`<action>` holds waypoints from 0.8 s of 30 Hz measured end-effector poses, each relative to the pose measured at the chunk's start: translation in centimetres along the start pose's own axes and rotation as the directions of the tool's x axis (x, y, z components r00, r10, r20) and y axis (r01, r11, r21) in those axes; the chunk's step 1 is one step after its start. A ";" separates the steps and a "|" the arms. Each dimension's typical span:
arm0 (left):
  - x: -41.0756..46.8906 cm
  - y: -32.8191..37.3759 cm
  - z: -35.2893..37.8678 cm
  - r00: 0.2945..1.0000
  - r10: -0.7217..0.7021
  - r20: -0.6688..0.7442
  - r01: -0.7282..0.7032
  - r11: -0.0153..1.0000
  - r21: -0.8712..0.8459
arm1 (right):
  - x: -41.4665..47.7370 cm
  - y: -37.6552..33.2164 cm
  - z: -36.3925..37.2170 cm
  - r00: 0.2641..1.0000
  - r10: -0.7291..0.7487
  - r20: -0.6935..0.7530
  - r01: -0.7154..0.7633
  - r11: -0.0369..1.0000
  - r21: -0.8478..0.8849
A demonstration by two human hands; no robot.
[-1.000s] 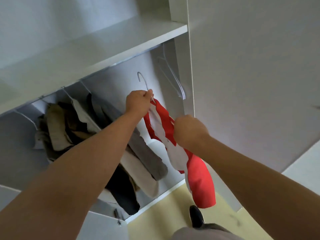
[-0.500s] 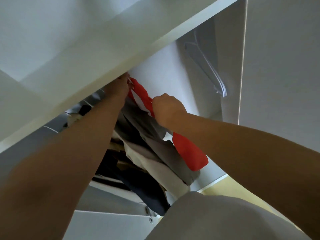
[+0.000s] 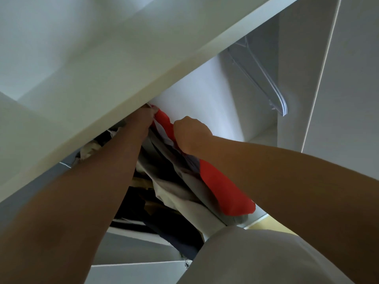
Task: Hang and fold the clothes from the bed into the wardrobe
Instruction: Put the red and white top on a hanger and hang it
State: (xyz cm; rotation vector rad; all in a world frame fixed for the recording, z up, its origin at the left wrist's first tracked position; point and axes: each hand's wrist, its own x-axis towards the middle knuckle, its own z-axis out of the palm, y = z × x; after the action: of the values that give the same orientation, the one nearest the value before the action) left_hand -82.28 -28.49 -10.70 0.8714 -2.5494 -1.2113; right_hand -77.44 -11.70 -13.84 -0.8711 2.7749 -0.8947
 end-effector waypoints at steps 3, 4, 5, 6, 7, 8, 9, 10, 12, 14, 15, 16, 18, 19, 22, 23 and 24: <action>-0.1 -0.9 0.1 0.995 0.096 0.003 -0.095 0.990 0.105 | 0.4 0.5 1.2 1.000 0.022 0.004 -0.022 1.000 -0.011; 0.2 -1.2 0.2 0.991 0.137 0.001 -0.135 0.979 0.155 | 0.6 0.7 1.5 0.999 0.031 0.005 -0.031 0.999 -0.020; 0.1 -1.2 0.2 0.986 0.165 0.002 -0.161 0.959 0.232 | 0.8 0.8 1.8 0.999 0.038 0.010 -0.037 0.999 -0.028; 0.2 -1.1 0.2 0.982 0.188 0.005 -0.179 0.925 0.334 | 1.0 1.0 2.0 0.999 0.041 0.023 -0.041 0.999 -0.035; 0.2 -1.0 0.1 0.980 0.200 -0.004 -0.179 0.882 0.436 | 1.2 1.3 2.2 0.998 0.044 0.034 -0.043 0.998 -0.039; 0.1 -1.0 0.2 0.973 0.232 -0.012 -0.194 0.838 0.510 | 1.4 1.6 2.3 0.998 0.053 0.046 -0.051 0.998 -0.042; -0.1 -0.8 0.3 0.967 0.253 -0.019 -0.197 0.797 0.570 | 1.6 2.1 2.4 0.996 0.069 0.055 -0.067 0.997 -0.028; -0.6 -0.5 0.6 0.956 0.291 -0.030 -0.209 0.750 0.628 | 1.7 2.6 2.4 0.993 0.097 0.062 -0.098 0.995 0.002; -1.7 0.0 1.6 0.908 0.419 -0.017 -0.264 0.603 0.752 | 1.6 3.6 2.1 0.985 0.172 0.028 -0.173 0.983 0.068; -2.4 0.8 3.2 0.827 0.558 0.065 -0.402 0.508 0.762 | 1.1 5.1 1.6 0.958 0.275 -0.080 -0.262 0.954 0.143; -2.7 1.4 4.3 0.794 0.598 0.105 -0.480 0.512 0.713 | 0.7 6.0 1.2 0.925 0.352 -0.141 -0.322 0.926 0.199; -2.8 2.1 5.6 0.769 0.625 0.136 -0.547 0.533 0.645 | 0.2 7.0 0.8 0.877 0.440 -0.193 -0.383 0.882 0.273; -3.0 4.0 8.4 0.738 0.641 0.213 -0.645 0.575 0.504 | -0.9 9.0 -0.1 0.755 0.613 -0.235 -0.458 0.748 0.480; -3.0 4.9 9.9 0.725 0.641 0.253 -0.678 0.598 0.427 | -1.6 9.9 -0.3 0.690 0.686 -0.231 -0.465 0.665 0.585; -3.6 7.3 14.6 0.767 0.550 0.332 -0.610 0.784 0.111 | -3.9 12.1 -0.6 0.560 0.801 -0.212 -0.467 0.517 0.718; -3.8 7.8 16.1 0.786 0.503 0.360 -0.542 0.840 0.010 | -4.7 12.7 -0.5 0.538 0.819 -0.199 -0.466 0.485 0.740; -4.0 8.3 17.6 0.799 0.460 0.387 -0.472 0.879 -0.070 | -5.5 13.3 -0.4 0.523 0.832 -0.185 -0.457 0.457 0.763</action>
State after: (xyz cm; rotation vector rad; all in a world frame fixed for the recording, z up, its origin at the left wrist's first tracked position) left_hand -89.66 -10.71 -15.48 -0.0405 -2.8418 -1.2784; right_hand -79.50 0.34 -21.43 0.7315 2.4050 -1.8927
